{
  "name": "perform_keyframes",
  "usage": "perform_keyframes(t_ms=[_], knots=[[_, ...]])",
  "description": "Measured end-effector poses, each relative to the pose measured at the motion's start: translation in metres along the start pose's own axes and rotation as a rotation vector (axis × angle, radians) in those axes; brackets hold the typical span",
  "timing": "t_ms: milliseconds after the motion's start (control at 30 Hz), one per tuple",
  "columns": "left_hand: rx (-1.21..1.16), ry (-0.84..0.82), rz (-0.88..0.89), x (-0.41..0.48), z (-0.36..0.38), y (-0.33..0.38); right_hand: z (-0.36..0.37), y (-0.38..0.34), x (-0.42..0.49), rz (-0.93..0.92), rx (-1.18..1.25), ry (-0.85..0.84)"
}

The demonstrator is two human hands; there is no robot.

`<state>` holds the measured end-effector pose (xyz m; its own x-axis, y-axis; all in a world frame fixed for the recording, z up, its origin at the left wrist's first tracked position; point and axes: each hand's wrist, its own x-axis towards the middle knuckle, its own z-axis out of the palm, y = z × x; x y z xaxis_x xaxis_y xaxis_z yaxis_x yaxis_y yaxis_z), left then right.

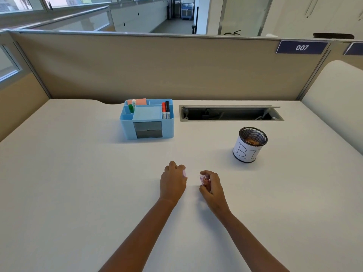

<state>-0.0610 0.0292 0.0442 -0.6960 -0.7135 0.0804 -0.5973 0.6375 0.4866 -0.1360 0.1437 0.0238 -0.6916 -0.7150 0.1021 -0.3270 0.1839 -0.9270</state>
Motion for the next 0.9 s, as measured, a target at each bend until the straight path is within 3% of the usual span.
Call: perform_keyframes(t_ms=[333, 667, 900], knots=[[0.151, -0.11, 0.071, -0.001, 0.011, -0.009, -0.026, 0.006, 0.016, -0.003, -0.022, 0.104], [0.219, 0.022, 0.077, 0.0, 0.027, -0.003, -0.057, 0.013, 0.026, 0.013, 0.056, 0.287], [-0.087, 0.065, 0.18, 0.013, 0.038, 0.046, -0.109, 0.01, 0.05, -0.034, 0.015, 0.45]])
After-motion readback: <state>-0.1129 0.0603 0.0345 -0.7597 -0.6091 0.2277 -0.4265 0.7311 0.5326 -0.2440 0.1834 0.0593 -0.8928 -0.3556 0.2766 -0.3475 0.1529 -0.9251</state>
